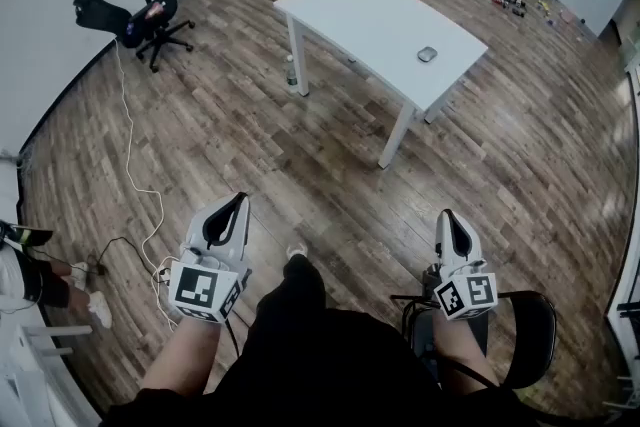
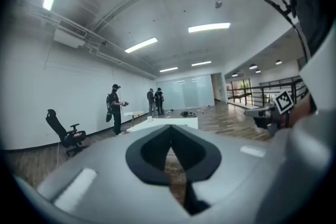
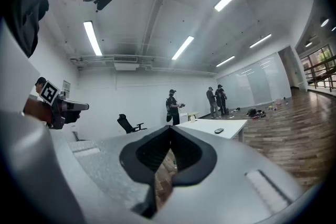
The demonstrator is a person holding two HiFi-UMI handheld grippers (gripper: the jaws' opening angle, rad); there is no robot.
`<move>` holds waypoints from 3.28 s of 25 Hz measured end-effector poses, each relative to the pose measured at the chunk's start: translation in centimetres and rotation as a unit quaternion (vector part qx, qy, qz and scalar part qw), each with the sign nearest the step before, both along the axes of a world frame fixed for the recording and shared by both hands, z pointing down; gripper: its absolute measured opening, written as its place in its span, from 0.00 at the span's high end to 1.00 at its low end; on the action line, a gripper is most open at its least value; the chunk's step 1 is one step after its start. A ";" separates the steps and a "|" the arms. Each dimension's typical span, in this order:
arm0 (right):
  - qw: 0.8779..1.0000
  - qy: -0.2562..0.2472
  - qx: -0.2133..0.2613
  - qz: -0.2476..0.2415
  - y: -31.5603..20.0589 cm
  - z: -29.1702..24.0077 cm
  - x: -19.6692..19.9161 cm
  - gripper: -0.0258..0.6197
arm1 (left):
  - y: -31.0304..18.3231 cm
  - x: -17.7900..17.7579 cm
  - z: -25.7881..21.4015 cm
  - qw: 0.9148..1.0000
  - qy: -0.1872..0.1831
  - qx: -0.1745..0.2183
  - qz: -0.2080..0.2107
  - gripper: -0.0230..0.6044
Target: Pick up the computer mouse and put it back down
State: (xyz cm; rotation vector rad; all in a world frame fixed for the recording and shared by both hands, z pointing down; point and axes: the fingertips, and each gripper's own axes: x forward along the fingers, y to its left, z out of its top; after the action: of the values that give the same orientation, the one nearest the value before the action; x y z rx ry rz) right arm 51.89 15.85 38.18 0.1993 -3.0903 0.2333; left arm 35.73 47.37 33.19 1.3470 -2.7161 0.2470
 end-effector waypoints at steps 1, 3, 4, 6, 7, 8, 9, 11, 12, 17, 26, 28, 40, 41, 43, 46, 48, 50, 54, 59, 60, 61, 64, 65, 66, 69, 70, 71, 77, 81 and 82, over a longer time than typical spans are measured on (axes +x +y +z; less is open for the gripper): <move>1.000 0.002 0.003 -0.001 0.0 -0.2 -1.2 0.96 | 0.0 -1.4 0.4 1.000 0.008 0.009 -0.003 0.96; 1.000 0.005 0.013 -0.004 0.0 -0.6 -3.4 0.96 | -0.2 -4.2 1.1 1.000 0.019 0.023 -0.007 0.96; 1.000 0.007 0.019 -0.006 -0.1 -0.8 -4.4 0.96 | -0.4 -5.4 1.4 0.999 0.022 0.027 -0.007 0.96; 1.000 0.012 0.027 0.000 -0.5 -0.9 -6.4 0.96 | -0.8 -7.9 1.7 0.999 0.028 0.032 -0.003 0.96; 1.000 0.014 0.027 0.006 -0.7 -0.8 -7.3 0.96 | -1.1 -9.1 1.8 0.999 0.032 0.033 0.001 0.96; 0.999 0.016 0.024 0.013 -0.7 -0.7 -8.2 0.96 | -1.2 -10.2 1.8 0.999 0.034 0.033 0.007 0.96; 0.999 0.018 0.021 0.017 -0.6 -0.7 -9.2 0.96 | -1.4 -11.2 1.6 0.999 0.033 0.032 0.013 0.96; 0.999 0.017 0.019 0.020 0.1 -0.9 -11.5 0.96 | -1.5 -13.7 0.9 0.999 0.027 0.029 0.024 0.96; 0.999 0.017 0.023 0.018 0.6 -1.2 -12.7 0.96 | -1.4 -15.0 0.6 0.999 0.024 0.028 0.028 0.96; 0.998 0.014 0.064 0.003 2.9 -2.5 -17.3 0.96 | -1.1 -20.1 0.2 0.998 0.029 0.033 0.037 0.96; 0.997 0.039 0.065 0.031 1.0 -2.2 -20.7 0.96 | -1.7 -24.7 2.4 0.996 0.064 0.044 0.043 0.96; 0.996 0.037 0.070 0.031 0.5 -2.0 -21.8 0.96 | -1.9 -25.5 2.7 0.996 0.065 0.045 0.040 0.96; 0.998 0.020 0.050 0.035 -3.9 -0.5 -31.6 0.96 | -5.5 -34.8 2.0 0.998 0.050 0.021 0.038 0.96; 0.997 0.024 0.060 0.032 -4.3 -0.6 -32.4 0.96 | -6.1 -35.6 2.1 0.998 0.052 0.019 0.039 0.96; 0.995 0.036 0.086 0.019 -5.1 -0.8 -34.2 0.96 | -7.6 -37.3 2.0 0.998 0.052 0.022 0.037 0.96; 0.995 0.046 0.092 0.006 -7.1 -0.8 -37.2 0.96 | -9.9 -40.1 0.9 0.998 0.045 0.047 0.023 0.96; 0.995 0.040 0.089 0.017 -9.3 -1.3 -39.3 0.96 | -11.6 -42.1 0.1 0.997 0.041 0.056 0.021 0.96; 0.995 0.026 0.091 0.039 -12.1 -2.1 -41.1 0.96 | -13.9 -44.3 -0.3 0.997 0.039 0.054 0.028 0.96; 0.994 0.011 0.096 0.047 -16.4 -2.6 -44.6 0.96 | -18.6 -48.5 -1.0 0.997 0.022 0.052 0.043 0.96; 0.982 0.025 0.177 0.064 -19.0 -1.8 -46.9 0.96 | -23.3 -52.3 -1.9 0.997 0.004 0.041 0.060 0.96; 0.981 0.023 0.182 0.065 -19.2 -2.0 -47.2 0.96 | -24.0 -52.9 -2.0 0.997 0.003 0.039 0.065 0.96; 0.981 0.019 0.178 0.068 -19.3 -2.1 -47.5 0.96 | -24.6 -53.5 -2.1 0.997 0.001 0.037 0.071 0.96; 0.982 0.024 0.165 0.092 -20.4 -1.6 -48.1 0.96 | -26.3 -55.7 -1.8 0.995 0.003 0.038 0.089 0.96; 0.980 0.031 0.167 0.106 -21.2 -1.3 -48.2 0.96 | -27.1 -56.5 -1.4 0.995 0.009 0.038 0.097 0.96; 0.978 0.035 0.168 0.122 -21.9 -1.2 -48.2 0.96 | -28.1 -57.4 -1.0 0.993 0.014 0.037 0.107 0.96; 0.972 0.035 0.157 0.173 -23.5 -1.9 -48.6 0.96 | -31.4 -59.6 -0.4 0.987 0.014 0.030 0.156 0.96; 0.969 0.035 0.152 0.189 -23.8 -2.1 -48.6 0.96 | -32.6 -60.3 -0.3 0.984 0.013 0.028 0.173 0.96; 0.967 0.036 0.149 0.206 -24.2 -2.2 -48.6 0.96 | -33.9 -61.0 -0.2 0.981 0.011 0.027 0.190 0.96; 0.928 0.044 0.131 0.345 -27.6 -3.5 -45.5 0.96 | -42.4 -63.7 -0.3 0.955 0.023 0.037 0.294 0.96; 0.902 0.017 0.060 0.427 -28.6 -3.8 -45.0 0.96 | -45.6 -65.2 0.3 0.929 0.040 0.041 0.366 0.96; 0.898 0.012 0.034 0.439 -28.1 -3.1 -45.2 0.96 | -46.3 -65.0 0.8 0.921 0.047 0.042 0.385 0.96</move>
State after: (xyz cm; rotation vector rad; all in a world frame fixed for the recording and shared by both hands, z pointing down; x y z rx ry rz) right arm 6.66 -12.28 35.11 1.5645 -2.7370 0.1291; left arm -29.24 1.09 33.98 2.3202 -1.9993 0.1097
